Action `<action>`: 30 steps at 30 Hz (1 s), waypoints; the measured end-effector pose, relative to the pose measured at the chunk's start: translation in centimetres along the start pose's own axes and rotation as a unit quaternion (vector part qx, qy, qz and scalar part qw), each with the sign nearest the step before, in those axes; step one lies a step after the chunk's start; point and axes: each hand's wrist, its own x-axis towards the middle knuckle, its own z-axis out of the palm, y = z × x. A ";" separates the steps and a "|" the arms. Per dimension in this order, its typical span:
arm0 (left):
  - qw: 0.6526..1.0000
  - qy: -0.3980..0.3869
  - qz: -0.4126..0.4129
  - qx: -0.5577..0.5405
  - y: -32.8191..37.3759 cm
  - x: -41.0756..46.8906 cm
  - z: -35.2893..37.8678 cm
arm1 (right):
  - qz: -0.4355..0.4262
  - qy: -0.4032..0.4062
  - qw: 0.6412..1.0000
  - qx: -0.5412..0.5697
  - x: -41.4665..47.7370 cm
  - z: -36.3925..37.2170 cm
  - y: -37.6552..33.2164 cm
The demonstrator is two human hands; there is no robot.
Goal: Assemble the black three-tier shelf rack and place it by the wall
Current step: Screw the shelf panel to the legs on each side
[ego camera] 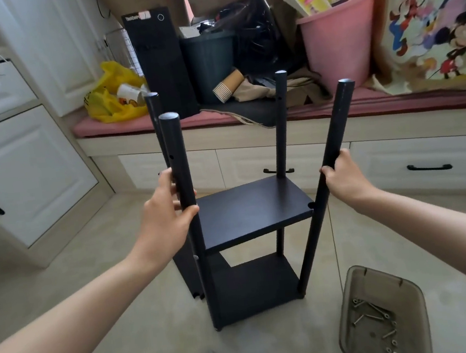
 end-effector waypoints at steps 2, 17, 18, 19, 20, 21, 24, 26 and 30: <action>1.000 0.026 0.009 -0.002 -0.3 1.0 0.1 | -0.022 -0.007 1.000 0.006 -0.7 -0.6 0.3; 0.999 0.038 0.034 -0.019 -2.0 7.4 5.7 | -0.070 -0.027 0.996 0.038 -6.7 -6.2 2.5; 0.999 0.038 0.031 -0.020 -2.2 7.7 6.2 | -0.068 -0.029 0.996 0.039 -6.9 -6.3 2.4; 0.999 0.040 0.027 -0.022 -2.4 7.9 6.6 | -0.067 -0.031 0.996 0.039 -7.0 -6.5 2.3; 0.998 0.043 0.025 -0.023 -2.7 8.2 6.9 | -0.067 -0.033 0.996 0.039 -7.1 -6.6 2.2; 0.998 0.048 0.024 -0.021 -3.0 8.4 7.1 | -0.067 -0.037 0.996 0.037 -7.2 -6.6 2.1; 0.998 0.064 0.018 -0.013 -3.9 9.2 7.4 | -0.071 -0.054 0.996 0.028 -7.7 -6.4 2.0; 0.997 0.076 0.005 -0.018 -4.5 9.7 7.5 | -0.071 -0.067 0.995 0.021 -8.0 -6.1 1.8; 0.996 0.089 -0.006 -0.016 -5.5 10.3 7.4 | -0.076 -0.099 0.992 0.004 -8.3 -5.6 1.1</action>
